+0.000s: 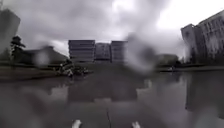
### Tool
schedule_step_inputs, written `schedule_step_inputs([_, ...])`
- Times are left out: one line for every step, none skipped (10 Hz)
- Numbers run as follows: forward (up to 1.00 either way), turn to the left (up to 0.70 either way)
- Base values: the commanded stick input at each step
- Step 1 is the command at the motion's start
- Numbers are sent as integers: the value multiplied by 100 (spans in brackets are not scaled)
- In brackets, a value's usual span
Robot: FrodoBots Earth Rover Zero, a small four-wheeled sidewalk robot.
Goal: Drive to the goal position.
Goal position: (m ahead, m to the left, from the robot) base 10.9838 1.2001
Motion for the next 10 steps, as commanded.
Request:
schedule_step_inputs([70, 0])
schedule_step_inputs([70, 0])
schedule_step_inputs([70, 0])
schedule_step_inputs([70, 0])
schedule_step_inputs([70, 0])
schedule_step_inputs([70, 0])
schedule_step_inputs([70, 0])
schedule_step_inputs([70, 0])
schedule_step_inputs([70, 0])
schedule_step_inputs([70, 0])
